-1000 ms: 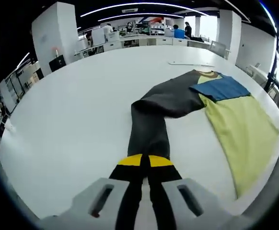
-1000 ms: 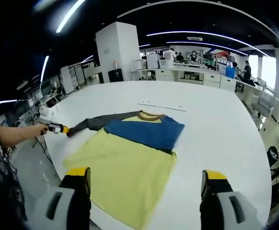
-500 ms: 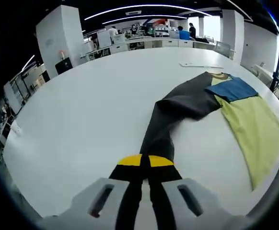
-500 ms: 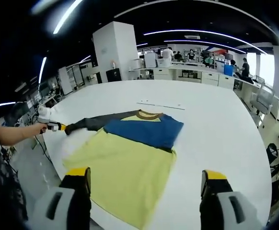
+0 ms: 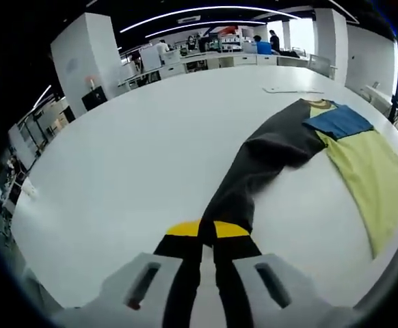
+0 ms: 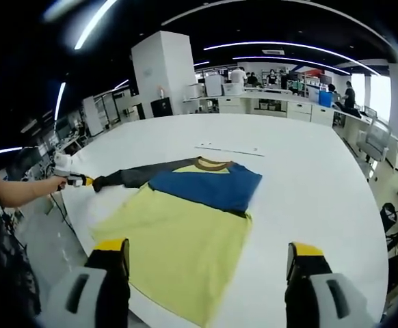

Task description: Fold the garment on the visible template until the final outline fits inside the template.

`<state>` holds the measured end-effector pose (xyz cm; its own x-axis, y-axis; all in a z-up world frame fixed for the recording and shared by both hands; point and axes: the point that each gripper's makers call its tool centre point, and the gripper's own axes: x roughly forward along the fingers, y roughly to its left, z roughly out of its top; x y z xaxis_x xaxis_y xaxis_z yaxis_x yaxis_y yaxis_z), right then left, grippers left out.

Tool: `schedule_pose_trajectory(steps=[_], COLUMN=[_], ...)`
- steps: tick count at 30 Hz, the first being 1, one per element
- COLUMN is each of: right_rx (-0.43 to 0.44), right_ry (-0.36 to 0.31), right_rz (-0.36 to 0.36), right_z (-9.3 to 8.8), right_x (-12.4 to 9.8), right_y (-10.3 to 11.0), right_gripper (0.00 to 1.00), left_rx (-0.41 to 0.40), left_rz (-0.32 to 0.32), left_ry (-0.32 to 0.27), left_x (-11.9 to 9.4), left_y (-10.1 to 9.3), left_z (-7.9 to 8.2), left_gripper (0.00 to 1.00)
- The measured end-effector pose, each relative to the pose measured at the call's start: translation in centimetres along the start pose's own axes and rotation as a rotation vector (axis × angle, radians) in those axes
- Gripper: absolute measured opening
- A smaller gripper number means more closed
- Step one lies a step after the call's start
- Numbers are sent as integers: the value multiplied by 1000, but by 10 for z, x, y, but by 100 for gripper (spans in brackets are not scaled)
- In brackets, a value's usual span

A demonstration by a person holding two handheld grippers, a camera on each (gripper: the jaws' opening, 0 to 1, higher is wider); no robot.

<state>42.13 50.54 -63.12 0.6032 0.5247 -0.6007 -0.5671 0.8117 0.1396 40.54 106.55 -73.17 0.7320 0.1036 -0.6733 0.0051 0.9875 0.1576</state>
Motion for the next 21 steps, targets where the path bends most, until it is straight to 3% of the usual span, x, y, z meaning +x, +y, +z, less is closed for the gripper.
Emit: schedule_pose_trajectory(steps=[8,13,19,21], right_rx=[0,-1,-6,-6], right_ry=[2,0,1,-1], right_rz=[5,9,12,12], right_z=[0,1,1,1], right_x=[0,0,-1,-1], right_y=[0,1,1,1], right_gripper=[96,96,96,96], left_rx=[-32,-115,-153,-223], left_rz=[11,-12,-41,-67], left_ry=[-11,-29,-51,-49], left_x=[-11,-20,-32,-35], left_y=[6,0,-19,-28], left_z=[-5,-3,5,6], left_gripper=[8,14,20,23])
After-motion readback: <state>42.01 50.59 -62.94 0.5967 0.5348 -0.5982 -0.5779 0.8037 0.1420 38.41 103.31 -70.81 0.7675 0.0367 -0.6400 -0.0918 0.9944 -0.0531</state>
